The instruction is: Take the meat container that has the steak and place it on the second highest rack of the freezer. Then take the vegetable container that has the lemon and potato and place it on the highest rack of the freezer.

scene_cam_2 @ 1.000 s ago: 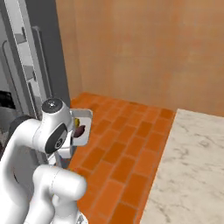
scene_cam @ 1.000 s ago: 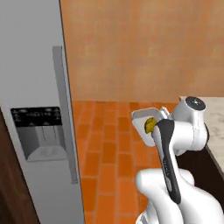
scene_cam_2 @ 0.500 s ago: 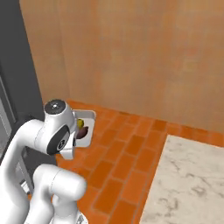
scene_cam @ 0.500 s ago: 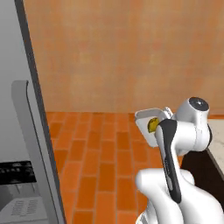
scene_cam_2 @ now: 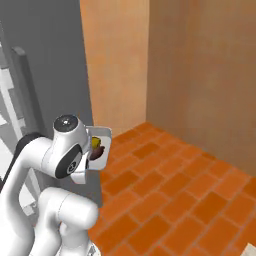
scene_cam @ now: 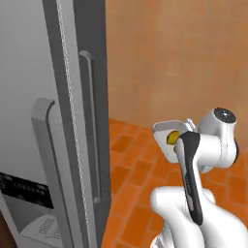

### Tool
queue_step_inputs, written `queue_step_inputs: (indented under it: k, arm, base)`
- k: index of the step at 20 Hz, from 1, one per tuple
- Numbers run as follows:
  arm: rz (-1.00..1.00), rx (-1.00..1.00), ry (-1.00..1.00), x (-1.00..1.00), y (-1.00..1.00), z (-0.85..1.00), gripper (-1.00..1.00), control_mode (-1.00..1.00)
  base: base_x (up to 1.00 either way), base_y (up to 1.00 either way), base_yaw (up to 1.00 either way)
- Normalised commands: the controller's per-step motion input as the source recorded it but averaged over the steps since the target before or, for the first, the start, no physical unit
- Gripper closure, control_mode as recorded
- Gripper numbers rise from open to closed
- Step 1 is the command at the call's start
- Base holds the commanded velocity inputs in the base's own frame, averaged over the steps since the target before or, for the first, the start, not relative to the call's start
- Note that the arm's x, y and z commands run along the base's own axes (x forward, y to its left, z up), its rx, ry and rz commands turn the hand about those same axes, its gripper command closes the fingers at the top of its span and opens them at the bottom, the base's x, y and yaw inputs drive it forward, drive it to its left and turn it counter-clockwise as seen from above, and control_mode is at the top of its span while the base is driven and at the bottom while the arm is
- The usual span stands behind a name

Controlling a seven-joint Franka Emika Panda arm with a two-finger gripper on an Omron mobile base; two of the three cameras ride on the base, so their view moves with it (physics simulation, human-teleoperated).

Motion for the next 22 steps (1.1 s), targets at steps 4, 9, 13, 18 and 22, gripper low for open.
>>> queue_step_inputs:
  k: [4, 9, 13, 18, 22]
  arm:
    - [0.00, 0.00, 0.00, 0.00, 0.00, 0.00, 1.00, 1.00]
    - [0.00, 0.00, 0.00, 0.00, 0.00, 0.00, 1.00, 1.00]
    - [0.00, 0.00, 0.00, 0.00, 0.00, 0.00, 1.00, 1.00]
    - [0.00, 0.00, 0.00, 0.00, 0.00, 0.00, 1.00, 1.00]
    - [0.00, 0.00, 0.00, 0.00, 0.00, 0.00, 1.00, 1.00]
  base:
    - [0.93, -0.60, 0.72]
    - [0.59, -0.71, 0.72]
    - [0.01, -0.44, 0.74]
    - [-0.05, -0.08, 0.71]
    - [0.00, 0.00, 0.62]
